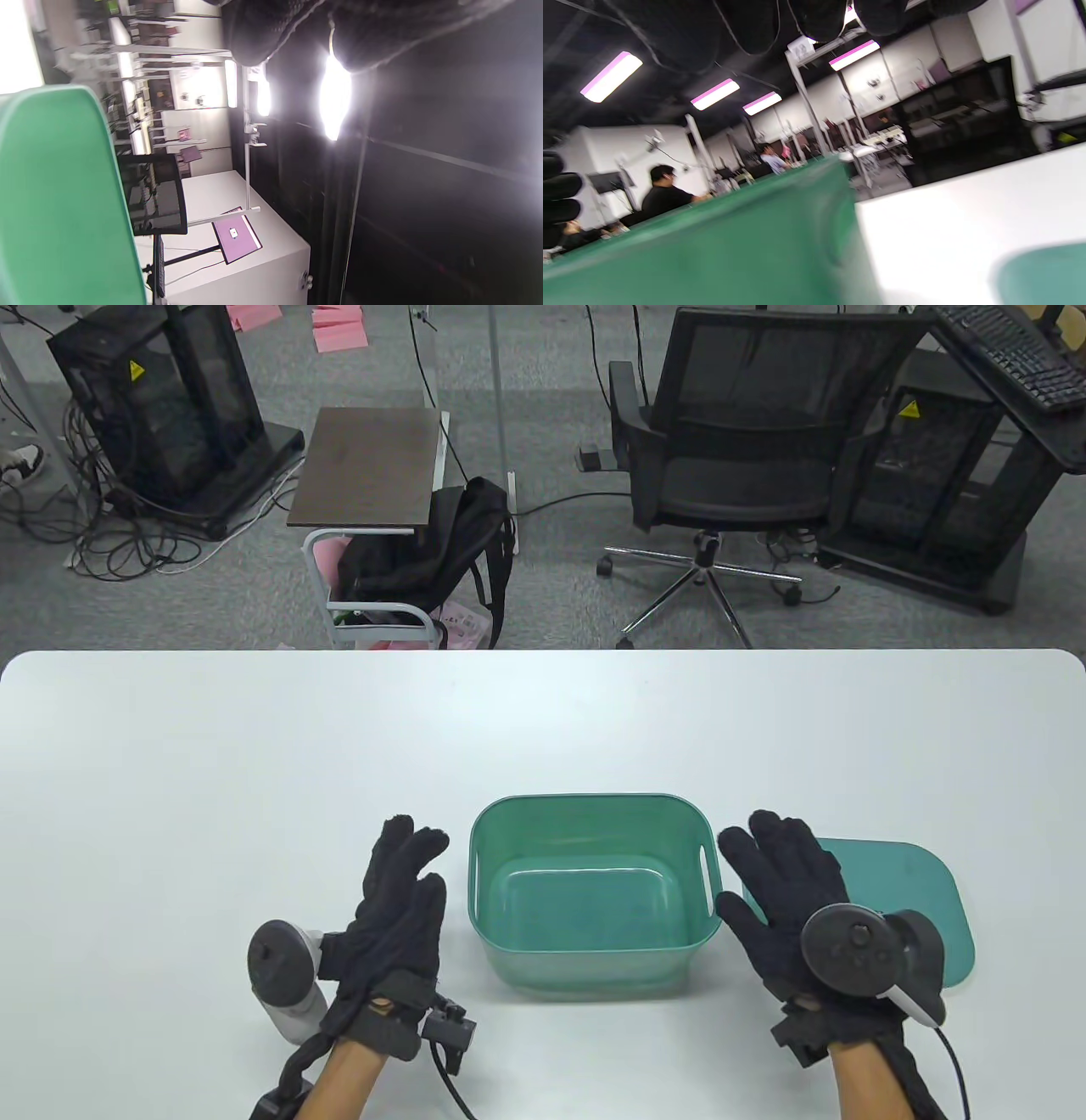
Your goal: Remove lid from plastic storage box
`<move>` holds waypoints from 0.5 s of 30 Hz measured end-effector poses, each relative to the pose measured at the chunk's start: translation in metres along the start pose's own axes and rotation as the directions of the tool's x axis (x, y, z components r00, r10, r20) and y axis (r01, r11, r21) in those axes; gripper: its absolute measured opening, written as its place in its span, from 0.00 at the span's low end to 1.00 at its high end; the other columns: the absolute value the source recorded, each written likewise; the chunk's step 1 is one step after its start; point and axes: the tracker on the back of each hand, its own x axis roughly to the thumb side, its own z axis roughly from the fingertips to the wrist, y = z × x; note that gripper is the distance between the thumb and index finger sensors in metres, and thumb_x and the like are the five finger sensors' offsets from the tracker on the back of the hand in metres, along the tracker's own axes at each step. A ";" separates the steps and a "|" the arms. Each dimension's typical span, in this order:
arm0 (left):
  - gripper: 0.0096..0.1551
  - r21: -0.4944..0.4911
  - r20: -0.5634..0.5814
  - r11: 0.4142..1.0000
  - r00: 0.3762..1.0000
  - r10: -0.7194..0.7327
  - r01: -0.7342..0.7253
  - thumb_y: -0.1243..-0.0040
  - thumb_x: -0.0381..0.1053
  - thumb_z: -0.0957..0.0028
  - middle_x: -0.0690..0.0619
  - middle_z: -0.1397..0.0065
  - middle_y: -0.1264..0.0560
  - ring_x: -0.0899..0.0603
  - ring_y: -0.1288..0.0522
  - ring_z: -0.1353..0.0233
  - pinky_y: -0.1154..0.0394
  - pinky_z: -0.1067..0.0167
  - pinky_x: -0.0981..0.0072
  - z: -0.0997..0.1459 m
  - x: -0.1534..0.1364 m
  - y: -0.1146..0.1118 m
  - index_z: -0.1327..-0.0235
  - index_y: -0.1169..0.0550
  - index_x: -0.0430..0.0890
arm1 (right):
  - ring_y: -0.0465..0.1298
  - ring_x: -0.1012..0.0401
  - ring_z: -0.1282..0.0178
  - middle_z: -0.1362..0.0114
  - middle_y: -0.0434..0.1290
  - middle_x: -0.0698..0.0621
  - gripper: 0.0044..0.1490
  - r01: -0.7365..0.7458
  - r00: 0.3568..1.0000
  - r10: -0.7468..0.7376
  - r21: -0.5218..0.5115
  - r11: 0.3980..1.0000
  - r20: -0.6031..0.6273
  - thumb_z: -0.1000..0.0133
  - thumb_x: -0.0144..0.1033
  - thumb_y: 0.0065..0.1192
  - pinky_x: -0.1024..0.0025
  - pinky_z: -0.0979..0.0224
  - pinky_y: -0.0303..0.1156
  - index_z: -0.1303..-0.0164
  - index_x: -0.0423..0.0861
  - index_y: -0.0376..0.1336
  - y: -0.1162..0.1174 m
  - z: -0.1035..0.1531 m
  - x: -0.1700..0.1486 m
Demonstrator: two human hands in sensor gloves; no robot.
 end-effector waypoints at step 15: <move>0.57 -0.138 0.144 0.729 0.742 -0.655 0.670 0.52 0.87 0.48 0.48 0.11 0.63 0.30 0.71 0.18 0.72 0.33 0.29 0.004 0.013 -0.023 0.09 0.46 0.61 | 0.38 0.36 0.15 0.09 0.38 0.40 0.53 -0.129 0.970 0.151 -0.120 0.984 0.191 0.41 0.75 0.41 0.26 0.25 0.41 0.12 0.55 0.41 0.062 0.010 0.036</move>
